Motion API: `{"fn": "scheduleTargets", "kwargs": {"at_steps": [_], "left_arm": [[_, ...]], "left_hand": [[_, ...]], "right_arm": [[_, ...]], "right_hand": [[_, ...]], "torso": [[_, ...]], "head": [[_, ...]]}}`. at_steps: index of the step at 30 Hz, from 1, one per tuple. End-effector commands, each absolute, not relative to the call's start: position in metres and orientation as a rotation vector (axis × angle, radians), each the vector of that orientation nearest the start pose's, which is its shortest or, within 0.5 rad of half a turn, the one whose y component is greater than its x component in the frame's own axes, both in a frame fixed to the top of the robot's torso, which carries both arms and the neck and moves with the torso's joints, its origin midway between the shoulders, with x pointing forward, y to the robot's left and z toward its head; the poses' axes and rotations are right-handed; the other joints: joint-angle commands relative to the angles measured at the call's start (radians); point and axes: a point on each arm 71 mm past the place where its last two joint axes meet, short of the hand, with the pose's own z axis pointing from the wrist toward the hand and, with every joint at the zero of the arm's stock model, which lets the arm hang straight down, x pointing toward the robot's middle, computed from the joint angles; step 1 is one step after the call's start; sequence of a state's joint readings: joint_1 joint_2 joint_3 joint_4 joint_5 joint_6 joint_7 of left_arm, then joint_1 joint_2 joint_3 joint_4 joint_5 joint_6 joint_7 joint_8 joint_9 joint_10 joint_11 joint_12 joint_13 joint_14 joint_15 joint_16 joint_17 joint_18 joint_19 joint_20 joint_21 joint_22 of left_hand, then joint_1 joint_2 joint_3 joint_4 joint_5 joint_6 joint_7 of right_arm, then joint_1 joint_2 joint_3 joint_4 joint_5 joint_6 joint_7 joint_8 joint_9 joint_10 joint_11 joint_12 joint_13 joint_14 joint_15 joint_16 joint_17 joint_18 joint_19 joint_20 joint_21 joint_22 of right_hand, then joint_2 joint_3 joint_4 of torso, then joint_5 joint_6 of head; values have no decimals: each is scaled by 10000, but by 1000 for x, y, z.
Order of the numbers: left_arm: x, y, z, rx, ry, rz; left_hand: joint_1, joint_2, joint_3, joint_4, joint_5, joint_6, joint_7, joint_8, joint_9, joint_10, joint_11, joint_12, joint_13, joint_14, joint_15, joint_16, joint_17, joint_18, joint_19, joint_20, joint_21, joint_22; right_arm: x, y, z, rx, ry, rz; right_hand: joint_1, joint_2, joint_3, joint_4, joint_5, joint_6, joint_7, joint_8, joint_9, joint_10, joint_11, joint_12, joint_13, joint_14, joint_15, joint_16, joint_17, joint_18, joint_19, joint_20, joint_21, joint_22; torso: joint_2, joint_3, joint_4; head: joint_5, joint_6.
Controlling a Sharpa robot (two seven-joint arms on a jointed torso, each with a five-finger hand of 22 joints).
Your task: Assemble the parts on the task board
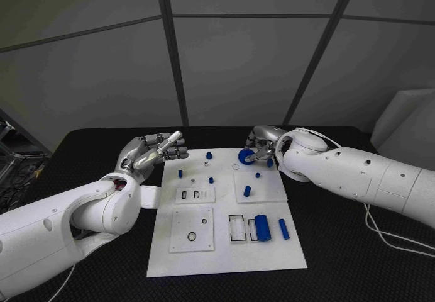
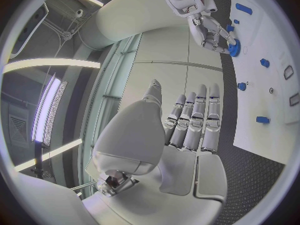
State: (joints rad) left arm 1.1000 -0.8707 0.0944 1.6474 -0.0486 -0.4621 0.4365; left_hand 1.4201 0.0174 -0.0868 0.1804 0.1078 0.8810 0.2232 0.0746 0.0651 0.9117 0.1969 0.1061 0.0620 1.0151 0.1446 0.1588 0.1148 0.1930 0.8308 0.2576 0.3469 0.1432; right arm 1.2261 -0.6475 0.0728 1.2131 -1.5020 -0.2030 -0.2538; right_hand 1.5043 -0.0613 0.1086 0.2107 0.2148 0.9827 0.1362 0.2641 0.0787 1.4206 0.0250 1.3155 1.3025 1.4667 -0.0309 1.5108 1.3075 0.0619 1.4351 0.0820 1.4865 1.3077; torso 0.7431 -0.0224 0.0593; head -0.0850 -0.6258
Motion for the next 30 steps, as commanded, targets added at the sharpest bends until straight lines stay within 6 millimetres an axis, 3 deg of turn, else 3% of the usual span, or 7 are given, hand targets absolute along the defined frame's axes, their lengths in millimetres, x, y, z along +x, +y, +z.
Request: {"fn": "scheduleTargets", "kwargs": {"at_steps": [1,9,16,22,26,30], "left_arm": [[469,196,-161,-11034,12888,-15726],[469,196,-161,-11041,12908,-15730],[468,195,-161,-11041,12924,-15748],[468,194,-161,-11040,12923,-15757],[469,192,-161,-11032,12927,-15796],[469,190,-161,-11027,12934,-15825]], "left_hand": [[7,127,-44,-35,-62,55,78,-53,11,0,-42,-36,10,16,25,-37,13,-103,55,-20,-4,-17],[2,131,-50,-36,-62,50,83,-60,10,-12,-37,-48,8,14,28,-46,14,-104,52,-19,-7,-20],[3,133,-51,-38,-62,49,85,-62,9,-16,-36,-52,8,13,29,-49,14,-104,51,-19,-8,-21],[8,144,-60,-53,-61,33,99,-78,4,-50,-26,-83,4,5,36,-75,16,-107,41,-15,-17,-29],[11,147,-64,-60,-60,16,104,-85,2,-61,-21,-93,3,-1,40,-86,16,-108,37,-14,-20,-32],[14,149,-66,-66,-60,14,106,-88,1,-68,-18,-101,3,-10,44,-97,15,-109,32,-12,-24,-35]], "right_arm": [[557,-197,-150,-496,15809,4311],[545,-182,-142,-1001,15346,4696],[533,-155,-137,-1761,15011,5079],[531,-128,-137,-2142,14995,5399],[533,-112,-138,-2282,15022,5573],[535,-98,-140,-2394,15093,5680]], "right_hand": [[132,90,63,-3,69,368,-265,197,349,78,16,56,15,782,-75,36,1381,-211,36,-41,60,817],[112,70,88,-12,95,348,-256,171,347,73,19,48,13,785,-76,44,1399,-220,63,-48,77,856],[125,5,150,-73,111,312,-242,115,340,66,25,40,19,791,-73,58,1431,-236,114,-54,108,930],[101,-9,209,-88,91,263,-214,46,327,39,46,-1,-10,789,-61,54,1424,-241,125,-52,115,949],[93,-13,235,-95,86,245,-204,19,322,31,55,-10,-13,790,-55,57,1432,-243,129,-49,118,955],[85,-13,274,-107,79,229,-192,-14,317,20,65,-25,-19,791,-47,60,1440,-246,137,-44,123,968]], "torso": [[-7,-2,1],[-10,-7,-25],[-11,-15,-2],[-5,-19,38],[1,-11,30],[0,-22,44]], "head": [[14,-5],[33,37],[37,42],[75,30],[165,15],[165,-11]]}}
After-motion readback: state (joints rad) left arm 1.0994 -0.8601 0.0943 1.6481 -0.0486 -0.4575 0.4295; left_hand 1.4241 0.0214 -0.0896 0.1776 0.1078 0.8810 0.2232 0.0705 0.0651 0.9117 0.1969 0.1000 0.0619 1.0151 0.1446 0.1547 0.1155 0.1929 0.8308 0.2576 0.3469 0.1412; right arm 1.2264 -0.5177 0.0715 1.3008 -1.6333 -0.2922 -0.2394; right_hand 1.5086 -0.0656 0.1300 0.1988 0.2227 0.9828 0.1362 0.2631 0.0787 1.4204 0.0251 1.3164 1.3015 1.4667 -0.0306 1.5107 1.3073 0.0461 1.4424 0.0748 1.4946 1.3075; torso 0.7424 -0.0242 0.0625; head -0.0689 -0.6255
